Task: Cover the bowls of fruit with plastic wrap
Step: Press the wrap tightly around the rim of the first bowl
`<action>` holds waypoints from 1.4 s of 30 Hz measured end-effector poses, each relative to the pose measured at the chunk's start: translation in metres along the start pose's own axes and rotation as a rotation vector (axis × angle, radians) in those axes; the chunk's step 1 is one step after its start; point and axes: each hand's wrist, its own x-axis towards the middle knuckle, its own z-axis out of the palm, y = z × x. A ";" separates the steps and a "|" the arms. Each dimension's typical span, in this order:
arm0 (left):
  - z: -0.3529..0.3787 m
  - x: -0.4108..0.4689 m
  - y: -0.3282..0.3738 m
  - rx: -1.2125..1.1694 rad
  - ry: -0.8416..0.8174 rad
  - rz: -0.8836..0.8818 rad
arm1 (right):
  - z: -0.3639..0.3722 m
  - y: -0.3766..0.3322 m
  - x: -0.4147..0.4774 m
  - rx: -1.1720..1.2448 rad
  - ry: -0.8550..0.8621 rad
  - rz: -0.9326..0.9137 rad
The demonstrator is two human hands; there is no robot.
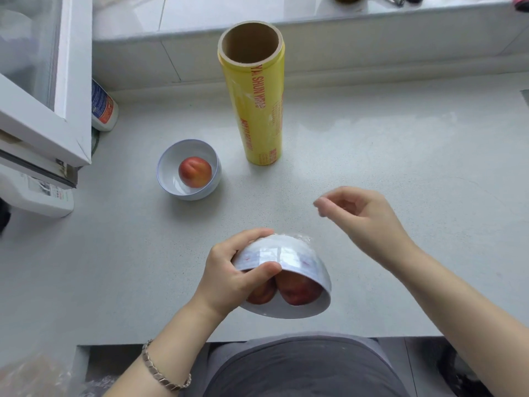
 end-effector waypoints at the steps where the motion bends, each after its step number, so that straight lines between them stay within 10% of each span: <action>1: 0.001 0.000 -0.001 -0.004 0.005 -0.009 | 0.000 -0.006 -0.008 -0.015 -0.052 -0.114; 7: 0.004 0.001 -0.003 -0.017 0.011 -0.010 | 0.022 0.003 -0.031 -0.334 -0.419 -0.307; 17: 0.006 0.006 -0.003 -0.082 0.109 -0.047 | 0.018 0.016 -0.014 -0.013 -0.515 0.084; 22: 0.015 0.011 -0.009 -0.321 0.204 -0.186 | 0.009 0.027 -0.016 0.305 -0.420 0.163; 30: 0.002 0.024 0.000 -0.173 -0.266 -0.208 | 0.008 0.023 -0.011 0.185 -0.386 0.163; 42: 0.013 0.011 -0.010 -0.099 0.073 -0.156 | -0.006 -0.010 0.005 -0.237 -0.351 0.227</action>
